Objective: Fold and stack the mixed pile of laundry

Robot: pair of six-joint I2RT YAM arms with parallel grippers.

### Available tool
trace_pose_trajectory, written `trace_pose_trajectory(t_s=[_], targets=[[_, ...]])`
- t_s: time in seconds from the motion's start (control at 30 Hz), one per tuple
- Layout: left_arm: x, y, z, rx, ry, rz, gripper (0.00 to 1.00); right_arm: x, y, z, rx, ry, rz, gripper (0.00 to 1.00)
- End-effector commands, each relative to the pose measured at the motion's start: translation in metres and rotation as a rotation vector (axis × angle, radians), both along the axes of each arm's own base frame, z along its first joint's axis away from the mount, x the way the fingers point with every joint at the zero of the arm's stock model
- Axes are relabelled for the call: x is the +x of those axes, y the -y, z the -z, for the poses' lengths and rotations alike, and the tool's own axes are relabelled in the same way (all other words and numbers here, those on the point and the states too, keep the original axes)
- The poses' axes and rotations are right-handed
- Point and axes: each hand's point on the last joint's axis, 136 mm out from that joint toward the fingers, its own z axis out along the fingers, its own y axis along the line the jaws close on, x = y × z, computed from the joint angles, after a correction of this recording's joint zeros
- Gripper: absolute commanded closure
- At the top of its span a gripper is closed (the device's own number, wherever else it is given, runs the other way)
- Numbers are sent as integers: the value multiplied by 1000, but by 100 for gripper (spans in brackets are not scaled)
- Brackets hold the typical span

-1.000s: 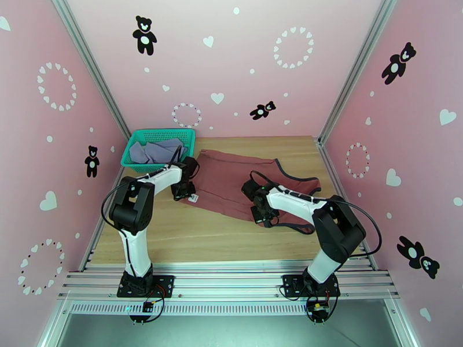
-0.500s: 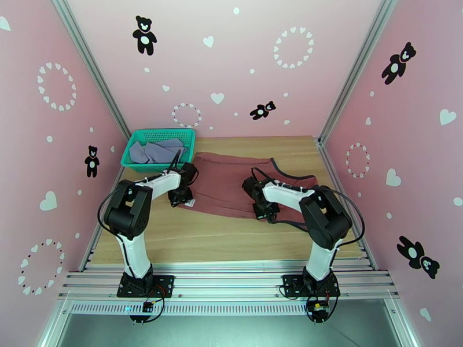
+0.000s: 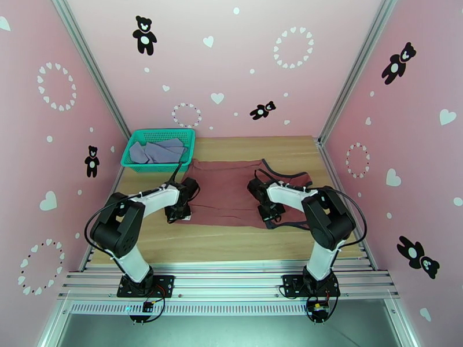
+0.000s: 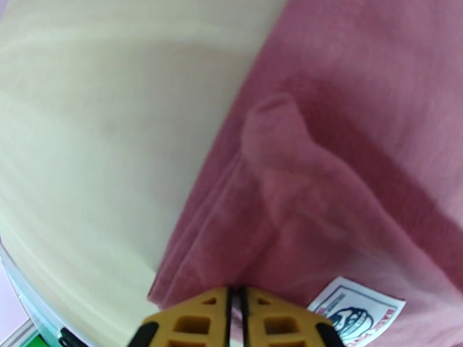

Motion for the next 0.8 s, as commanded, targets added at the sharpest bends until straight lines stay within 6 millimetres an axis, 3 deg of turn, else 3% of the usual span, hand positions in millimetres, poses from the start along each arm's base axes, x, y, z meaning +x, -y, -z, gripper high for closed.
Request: trace_pose_trajectory(t_s=[0.0, 0.17, 0.27, 0.33, 0.43, 0.5, 0.63, 0.77], targets=[[-14, 0, -24, -22, 7, -30, 69, -4, -7, -17, 56, -1, -35, 97], [6, 2, -73, -37, 121, -6, 47, 14, -17, -50, 113, 68, -69, 93], [28, 5, -99, -39, 183, 20, 42, 31, -22, -71, 150, 117, -79, 88], [46, 10, -113, -60, 220, 39, 41, 45, -27, -86, 192, 149, -90, 80], [83, 31, -133, -158, 286, 80, 30, 71, -40, -109, 299, 197, -111, 69], [112, 57, -144, -265, 321, 121, 28, 90, -48, -123, 368, 227, -132, 64], [148, 96, -146, -385, 314, 155, 29, 123, -57, -131, 471, 254, -128, 55], [154, 105, -131, -400, 314, 138, 29, 136, -34, -105, 443, 218, 26, 56]])
